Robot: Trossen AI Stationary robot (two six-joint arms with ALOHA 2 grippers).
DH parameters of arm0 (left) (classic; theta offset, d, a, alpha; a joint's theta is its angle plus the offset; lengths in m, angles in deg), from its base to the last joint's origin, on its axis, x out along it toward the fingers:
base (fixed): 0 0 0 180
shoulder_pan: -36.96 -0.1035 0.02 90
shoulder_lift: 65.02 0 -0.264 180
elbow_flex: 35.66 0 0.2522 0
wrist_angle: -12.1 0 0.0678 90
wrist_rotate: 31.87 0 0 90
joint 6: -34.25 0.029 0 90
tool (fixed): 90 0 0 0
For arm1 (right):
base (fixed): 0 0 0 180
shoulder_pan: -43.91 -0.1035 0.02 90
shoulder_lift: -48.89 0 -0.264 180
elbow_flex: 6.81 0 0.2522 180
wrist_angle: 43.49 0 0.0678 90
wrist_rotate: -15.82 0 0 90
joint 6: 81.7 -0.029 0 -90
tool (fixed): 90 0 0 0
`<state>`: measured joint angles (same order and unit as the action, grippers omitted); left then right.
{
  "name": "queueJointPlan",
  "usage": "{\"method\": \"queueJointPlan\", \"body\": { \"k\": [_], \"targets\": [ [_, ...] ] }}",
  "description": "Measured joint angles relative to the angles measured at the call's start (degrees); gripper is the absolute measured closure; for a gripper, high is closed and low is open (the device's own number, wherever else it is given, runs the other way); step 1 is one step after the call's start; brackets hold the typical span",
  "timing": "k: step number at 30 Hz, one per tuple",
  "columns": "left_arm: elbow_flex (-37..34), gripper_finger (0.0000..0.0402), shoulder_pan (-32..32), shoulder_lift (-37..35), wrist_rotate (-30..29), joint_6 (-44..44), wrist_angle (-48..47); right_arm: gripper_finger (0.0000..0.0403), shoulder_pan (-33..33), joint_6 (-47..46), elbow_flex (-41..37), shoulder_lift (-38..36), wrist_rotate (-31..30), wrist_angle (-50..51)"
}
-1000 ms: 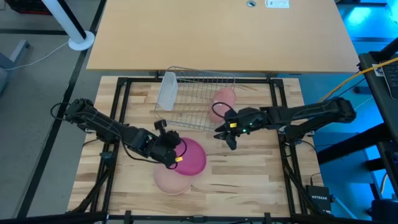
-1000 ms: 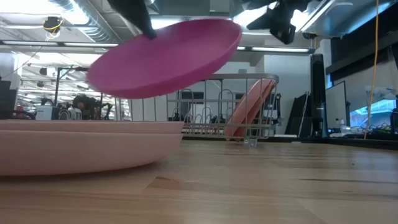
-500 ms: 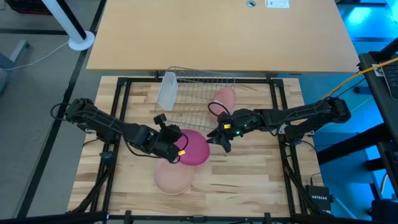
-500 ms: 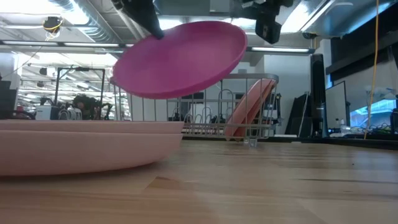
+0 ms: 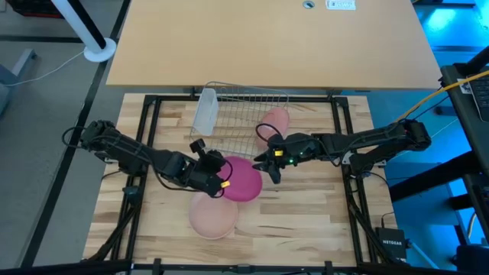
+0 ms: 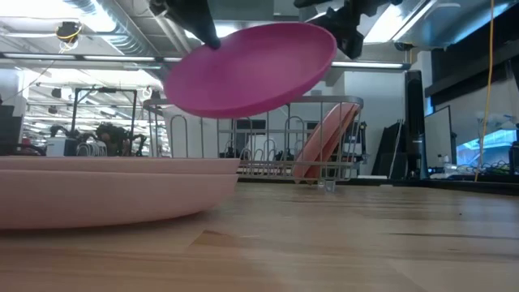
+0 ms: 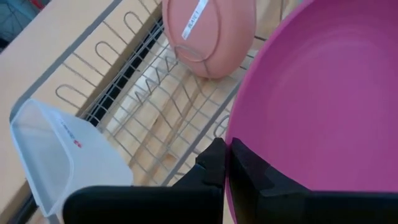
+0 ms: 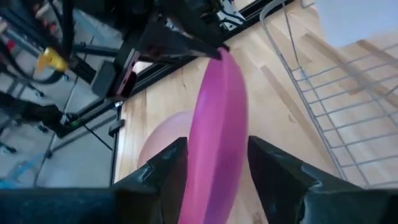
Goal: Sort dishes
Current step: Put the pink plate into the dish rack
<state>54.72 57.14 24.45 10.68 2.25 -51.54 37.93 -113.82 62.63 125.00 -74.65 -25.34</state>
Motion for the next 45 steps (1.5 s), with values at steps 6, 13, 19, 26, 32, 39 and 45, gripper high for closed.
{"method": "queueJointPlan", "body": {
  "k": [6, 13, 19, 26, 32, 39, 45],
  "targets": [
    [0.0, 0.0401, -0.1, 0.0, -0.1, -2.1, 0.3, 0.0230, 0.0, 1.3, 0.0, 0.4, 0.0, -0.1],
    [0.0, 0.0401, -0.3, 0.0, -0.4, 0.7, 5.9, 0.0230, 0.0, 1.3, 0.0, 2.9, 1.0, 0.0],
    [0.0, 0.0401, -0.4, 0.0, -0.4, 1.0, 5.8, 0.0233, 0.0, 2.6, 0.0, 3.2, 1.2, -0.1],
    [0.0, 0.0401, 0.4, 0.0, -0.6, 1.8, 5.6, 0.0304, 0.1, 6.0, 0.0, 3.2, 0.7, 0.8],
    [0.2, 0.0395, 2.1, -0.1, -0.6, 2.0, 6.8, 0.0378, 0.1, 8.9, -0.2, 3.4, -3.1, 2.6],
    [0.2, 0.0392, 4.1, 0.0, -0.7, 2.4, 7.9, 0.0378, 0.0, 10.3, -0.1, 3.3, -3.8, 3.0],
    [0.0, 0.0331, 5.2, 0.0, -0.1, 8.8, 10.0, 0.0374, -0.1, 10.5, 0.0, 3.2, -1.8, 3.2]
  ]
}}
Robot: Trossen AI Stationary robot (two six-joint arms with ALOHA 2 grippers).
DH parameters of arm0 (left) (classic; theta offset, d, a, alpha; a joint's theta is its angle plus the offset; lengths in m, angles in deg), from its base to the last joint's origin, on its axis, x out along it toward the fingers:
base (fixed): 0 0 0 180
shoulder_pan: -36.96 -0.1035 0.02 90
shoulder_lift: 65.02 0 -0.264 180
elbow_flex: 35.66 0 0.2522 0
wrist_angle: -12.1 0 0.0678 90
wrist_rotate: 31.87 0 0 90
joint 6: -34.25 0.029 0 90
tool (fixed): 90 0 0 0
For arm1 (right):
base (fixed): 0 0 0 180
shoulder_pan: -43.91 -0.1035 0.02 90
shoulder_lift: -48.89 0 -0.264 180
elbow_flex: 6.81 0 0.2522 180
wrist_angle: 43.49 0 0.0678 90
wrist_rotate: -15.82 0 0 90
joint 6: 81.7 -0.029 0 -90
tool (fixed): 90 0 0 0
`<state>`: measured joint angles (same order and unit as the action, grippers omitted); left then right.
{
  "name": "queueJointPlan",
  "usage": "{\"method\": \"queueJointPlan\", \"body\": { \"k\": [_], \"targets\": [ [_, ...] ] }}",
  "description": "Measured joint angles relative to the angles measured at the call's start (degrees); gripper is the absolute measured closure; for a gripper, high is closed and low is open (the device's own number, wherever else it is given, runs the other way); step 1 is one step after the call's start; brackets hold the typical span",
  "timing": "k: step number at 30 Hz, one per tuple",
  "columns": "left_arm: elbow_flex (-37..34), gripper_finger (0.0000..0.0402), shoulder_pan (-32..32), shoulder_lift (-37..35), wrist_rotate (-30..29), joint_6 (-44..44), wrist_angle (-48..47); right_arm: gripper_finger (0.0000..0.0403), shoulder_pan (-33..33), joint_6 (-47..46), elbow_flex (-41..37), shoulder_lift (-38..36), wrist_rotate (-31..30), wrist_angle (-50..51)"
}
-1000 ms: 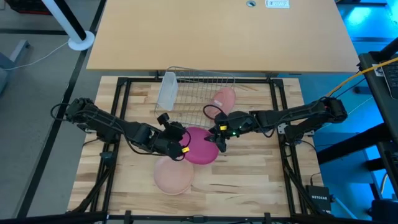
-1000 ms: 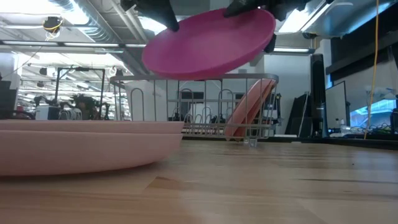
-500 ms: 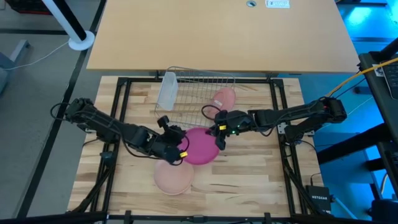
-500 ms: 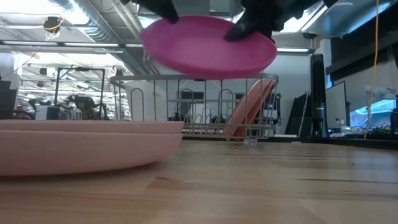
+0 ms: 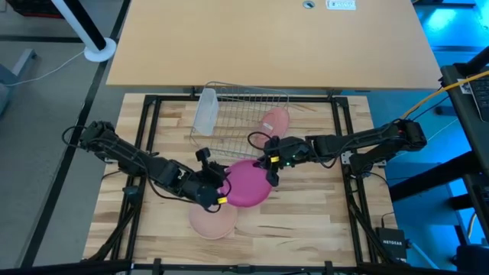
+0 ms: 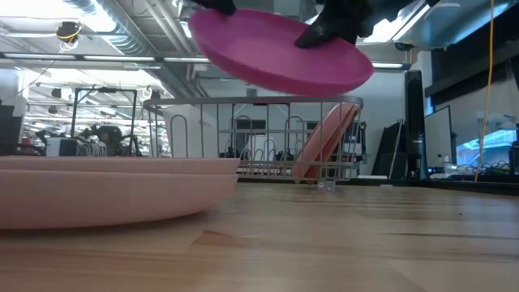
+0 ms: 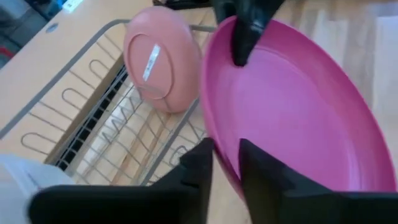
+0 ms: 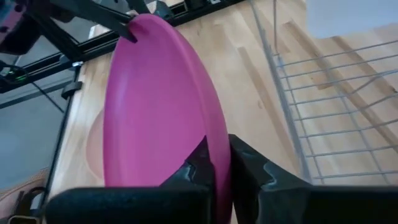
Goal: Sort dishes
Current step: Put the pink plate into the dish rack
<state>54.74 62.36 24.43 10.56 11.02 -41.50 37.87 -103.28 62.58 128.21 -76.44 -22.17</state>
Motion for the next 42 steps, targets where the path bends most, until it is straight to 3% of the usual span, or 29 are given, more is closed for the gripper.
{"method": "queueJointPlan", "body": {
  "k": [5, 9, 17, 23, 29, 33, 42],
  "targets": [
    [1.6, 0.0264, 1.0, 0.1, 0.2, 2.7, -0.3, 0.0377, 0.0, 1.1, 0.1, -0.1, 0.4, -0.5],
    [5.9, 0.0240, 2.9, 0.1, 0.1, 1.1, -0.6, 0.0375, 0.0, 2.7, 0.1, -0.1, 0.2, -0.5],
    [11.7, 0.0246, 7.2, 0.0, -0.1, 2.4, -2.2, 0.0376, 0.0, 16.3, 0.1, -0.1, -0.2, -4.2],
    [12.0, 0.0246, 9.2, 0.1, -0.2, -1.9, -3.8, 0.0375, 0.0, 27.8, 0.1, -0.1, 3.8, -7.9],
    [12.0, 0.0247, 7.2, 0.1, -0.6, -8.5, -4.2, 0.0375, 0.0, 34.1, 0.1, -0.1, 6.3, -10.5],
    [12.0, 0.0247, 4.9, 0.1, 4.3, -16.6, -3.6, 0.0375, 0.0, 38.5, 0.1, -0.1, 5.3, -12.3],
    [12.0, 0.0247, 1.6, 0.1, 11.3, -19.9, -2.8, 0.0375, 0.0, 43.6, 0.1, -0.1, 4.3, -14.2]
  ]
}}
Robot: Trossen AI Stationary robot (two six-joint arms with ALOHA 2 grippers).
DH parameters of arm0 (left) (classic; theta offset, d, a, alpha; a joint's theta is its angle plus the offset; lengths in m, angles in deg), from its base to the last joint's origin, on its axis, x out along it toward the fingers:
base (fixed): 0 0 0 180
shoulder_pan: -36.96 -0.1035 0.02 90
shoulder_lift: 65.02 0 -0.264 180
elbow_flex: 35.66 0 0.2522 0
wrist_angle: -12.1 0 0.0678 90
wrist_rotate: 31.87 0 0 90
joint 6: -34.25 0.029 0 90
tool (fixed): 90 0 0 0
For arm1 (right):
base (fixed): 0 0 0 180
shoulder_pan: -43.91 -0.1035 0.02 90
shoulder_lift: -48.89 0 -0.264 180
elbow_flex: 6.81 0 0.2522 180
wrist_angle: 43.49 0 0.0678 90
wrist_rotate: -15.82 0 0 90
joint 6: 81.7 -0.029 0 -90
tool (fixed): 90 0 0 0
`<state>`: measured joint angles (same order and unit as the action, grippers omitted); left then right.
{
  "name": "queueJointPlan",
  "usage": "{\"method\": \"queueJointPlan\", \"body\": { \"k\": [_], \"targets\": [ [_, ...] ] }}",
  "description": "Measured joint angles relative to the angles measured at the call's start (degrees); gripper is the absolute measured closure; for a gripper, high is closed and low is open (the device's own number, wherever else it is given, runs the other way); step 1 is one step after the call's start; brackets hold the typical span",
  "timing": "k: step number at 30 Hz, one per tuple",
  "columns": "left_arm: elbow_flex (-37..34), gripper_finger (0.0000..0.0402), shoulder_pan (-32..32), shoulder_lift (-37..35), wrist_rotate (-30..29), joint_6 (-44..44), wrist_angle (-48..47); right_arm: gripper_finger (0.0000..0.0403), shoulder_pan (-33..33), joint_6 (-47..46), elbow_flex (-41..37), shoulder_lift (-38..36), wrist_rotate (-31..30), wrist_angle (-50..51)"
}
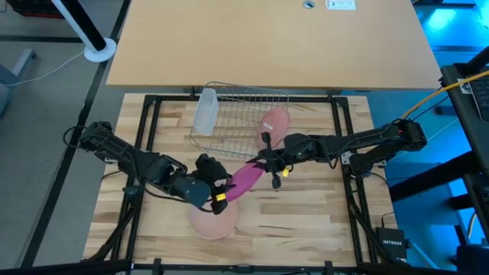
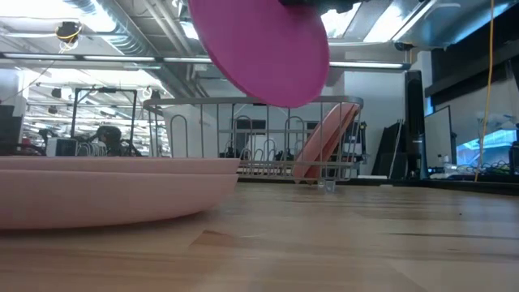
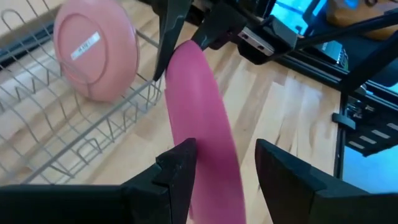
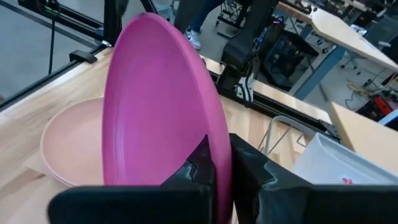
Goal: Sort dishes
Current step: Put the pink plate into the dish rack
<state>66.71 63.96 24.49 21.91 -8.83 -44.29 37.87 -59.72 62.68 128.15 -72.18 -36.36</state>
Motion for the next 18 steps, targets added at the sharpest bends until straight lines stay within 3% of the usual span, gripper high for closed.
{"method": "queueJointPlan", "body": {
  "k": [18],
  "targets": [
    [0.0, 0.0259, -6.1, -0.1, 10.8, -4.5, -0.2, 0.0375, 0.0, 5.9, 0.3, 0.1, 0.5, -0.4]
  ]
}}
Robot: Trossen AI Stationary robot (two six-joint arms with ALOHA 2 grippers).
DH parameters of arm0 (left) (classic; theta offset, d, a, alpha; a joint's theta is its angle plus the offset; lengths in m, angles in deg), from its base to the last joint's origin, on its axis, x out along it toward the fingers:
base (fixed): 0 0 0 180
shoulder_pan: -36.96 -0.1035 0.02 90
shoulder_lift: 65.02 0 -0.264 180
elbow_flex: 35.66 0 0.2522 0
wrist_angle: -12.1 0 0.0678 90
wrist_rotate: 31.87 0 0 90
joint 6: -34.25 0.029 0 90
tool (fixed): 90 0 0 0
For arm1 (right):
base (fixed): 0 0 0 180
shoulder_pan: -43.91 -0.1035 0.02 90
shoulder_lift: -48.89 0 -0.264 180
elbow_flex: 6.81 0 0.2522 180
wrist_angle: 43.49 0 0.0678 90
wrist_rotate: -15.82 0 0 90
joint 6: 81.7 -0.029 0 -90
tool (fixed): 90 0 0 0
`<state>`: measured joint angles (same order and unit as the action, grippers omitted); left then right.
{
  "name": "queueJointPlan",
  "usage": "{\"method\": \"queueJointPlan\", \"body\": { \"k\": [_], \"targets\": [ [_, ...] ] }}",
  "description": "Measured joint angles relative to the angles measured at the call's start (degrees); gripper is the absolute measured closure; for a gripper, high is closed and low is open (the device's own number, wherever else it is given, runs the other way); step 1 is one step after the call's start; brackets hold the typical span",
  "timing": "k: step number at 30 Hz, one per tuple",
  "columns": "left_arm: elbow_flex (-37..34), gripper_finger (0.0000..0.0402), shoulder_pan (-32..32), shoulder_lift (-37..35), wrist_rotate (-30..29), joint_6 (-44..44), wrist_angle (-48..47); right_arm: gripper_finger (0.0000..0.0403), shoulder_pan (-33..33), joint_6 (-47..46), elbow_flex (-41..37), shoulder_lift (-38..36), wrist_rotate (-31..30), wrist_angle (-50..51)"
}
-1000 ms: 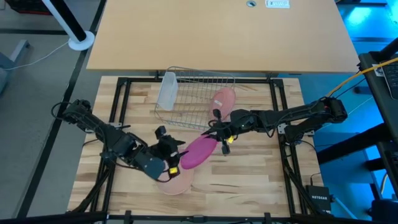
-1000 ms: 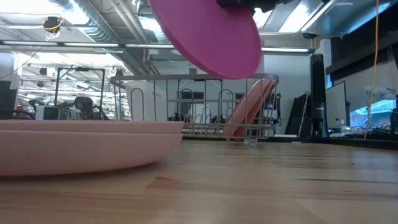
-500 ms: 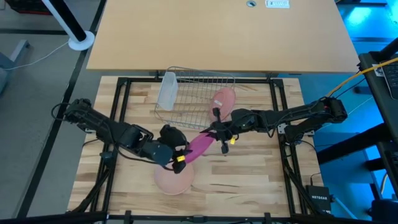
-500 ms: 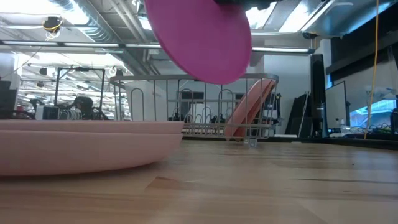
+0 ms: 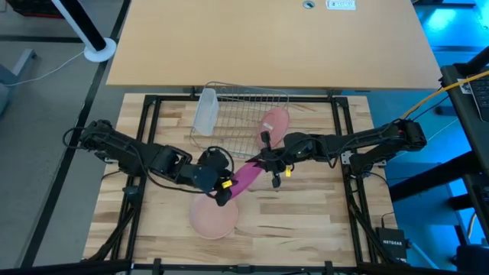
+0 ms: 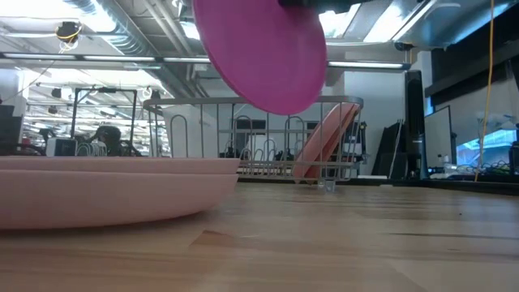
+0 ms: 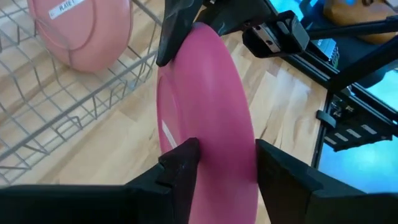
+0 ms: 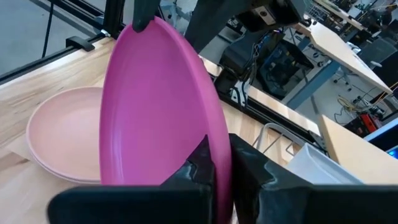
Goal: Sort dishes
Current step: Put the pink plate into the dish rack
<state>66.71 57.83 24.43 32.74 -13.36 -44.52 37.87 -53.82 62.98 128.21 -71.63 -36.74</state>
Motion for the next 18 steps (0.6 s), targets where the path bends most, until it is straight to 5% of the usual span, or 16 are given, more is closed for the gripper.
{"method": "queueJointPlan", "body": {
  "k": [18],
  "targets": [
    [0.0, 0.0325, -0.2, 0.0, -2.2, -0.2, -2.7, 0.0375, 0.1, -3.5, 0.1, 0.0, -0.5, -0.3]
  ]
}}
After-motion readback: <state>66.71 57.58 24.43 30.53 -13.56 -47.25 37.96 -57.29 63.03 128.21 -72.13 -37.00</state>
